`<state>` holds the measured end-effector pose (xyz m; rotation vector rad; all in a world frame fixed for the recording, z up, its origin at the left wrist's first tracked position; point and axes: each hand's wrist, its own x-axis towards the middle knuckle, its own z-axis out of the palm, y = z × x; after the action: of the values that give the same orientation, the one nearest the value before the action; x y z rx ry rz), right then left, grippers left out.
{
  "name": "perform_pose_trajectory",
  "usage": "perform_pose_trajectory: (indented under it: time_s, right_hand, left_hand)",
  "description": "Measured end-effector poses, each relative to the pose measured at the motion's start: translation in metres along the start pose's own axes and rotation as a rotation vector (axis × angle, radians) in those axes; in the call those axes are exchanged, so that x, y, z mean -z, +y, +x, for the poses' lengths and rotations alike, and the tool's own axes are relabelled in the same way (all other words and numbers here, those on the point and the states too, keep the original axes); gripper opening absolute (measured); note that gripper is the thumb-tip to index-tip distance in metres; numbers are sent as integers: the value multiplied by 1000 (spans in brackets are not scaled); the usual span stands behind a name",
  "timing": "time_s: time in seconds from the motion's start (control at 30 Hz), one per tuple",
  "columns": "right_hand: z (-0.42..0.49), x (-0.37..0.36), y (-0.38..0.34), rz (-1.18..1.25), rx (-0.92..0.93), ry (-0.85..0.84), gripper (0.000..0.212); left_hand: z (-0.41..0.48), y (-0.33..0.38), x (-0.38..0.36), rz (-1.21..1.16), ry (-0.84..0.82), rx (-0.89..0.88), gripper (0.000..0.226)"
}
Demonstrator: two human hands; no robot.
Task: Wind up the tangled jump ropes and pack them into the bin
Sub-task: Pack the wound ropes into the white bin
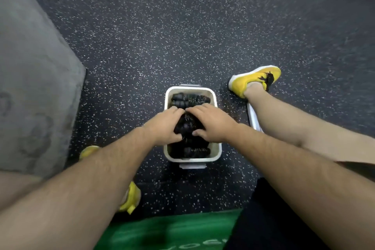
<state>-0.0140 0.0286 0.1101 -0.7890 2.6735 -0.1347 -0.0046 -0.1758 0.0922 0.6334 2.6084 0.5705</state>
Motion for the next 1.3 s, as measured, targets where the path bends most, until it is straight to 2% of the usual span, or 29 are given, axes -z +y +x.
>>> perform_pose_trajectory:
  time_s: [0.17, 0.27, 0.43, 0.67, 1.07, 1.3]
  right_hand:
    - [-44, -52, -1, 132, -132, -24, 78]
    - [-41, -69, -2, 186, -192, -45, 81]
    - [-38, -80, 4, 210, -156, -61, 70]
    - [-35, -80, -3, 80, -133, -20, 62]
    - [-28, -92, -12, 59, -185, -64, 59]
    - [-28, -85, -11, 47, -176, -59, 60]
  left_hand:
    - [-3, 31, -45, 70, -117, 46, 70]
    - [-2, 31, -63, 87, -83, 94, 78]
    - [-11, 18, -79, 103, -15, 148, 60]
    - [-10, 12, -85, 207, -12, 113, 60]
    - [4, 14, -88, 342, -107, 106, 64]
    - [13, 20, -74, 395, -145, 105, 50]
